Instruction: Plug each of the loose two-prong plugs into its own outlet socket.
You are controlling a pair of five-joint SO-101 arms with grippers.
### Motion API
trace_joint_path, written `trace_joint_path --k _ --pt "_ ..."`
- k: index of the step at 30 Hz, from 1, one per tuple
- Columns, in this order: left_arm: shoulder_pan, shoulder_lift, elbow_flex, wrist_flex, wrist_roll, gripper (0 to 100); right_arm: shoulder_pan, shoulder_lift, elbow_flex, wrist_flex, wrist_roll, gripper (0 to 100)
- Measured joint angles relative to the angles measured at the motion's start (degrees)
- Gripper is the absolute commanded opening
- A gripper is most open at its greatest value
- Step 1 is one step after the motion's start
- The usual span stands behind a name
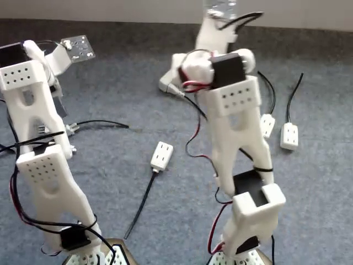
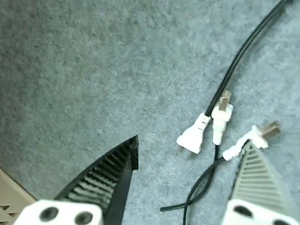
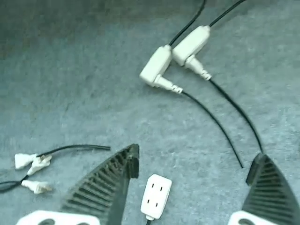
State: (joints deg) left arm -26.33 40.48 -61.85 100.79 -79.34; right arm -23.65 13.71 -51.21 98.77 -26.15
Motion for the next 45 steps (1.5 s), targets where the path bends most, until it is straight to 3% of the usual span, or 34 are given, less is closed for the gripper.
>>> trace_joint_path --k 5,13,17,25,32,45 --pt "-4.22 -13.1 17.85 -0.09 -1.05 33 7.12 -0.62 -0.09 0.09 0.09 35.3" --pt "-12.4 -32.62 44.66 -1.76 -1.05 33 10.37 -0.62 4.66 0.09 0.09 35.3" --pt "-13.63 -35.87 56.7 -9.32 -1.05 33 10.64 -0.62 10.46 0.09 0.18 35.3" --pt "-11.34 -36.75 77.1 -32.35 -1.05 33 10.73 -0.62 12.66 0.09 0.44 35.3" --pt "-6.15 -36.84 82.81 -46.86 -1.05 33 10.73 -0.62 13.1 0.09 0.44 35.3" --pt "-2.46 -36.84 83.52 -48.0 -1.05 33 15.47 -0.62 13.1 0.09 0.44 35.3"
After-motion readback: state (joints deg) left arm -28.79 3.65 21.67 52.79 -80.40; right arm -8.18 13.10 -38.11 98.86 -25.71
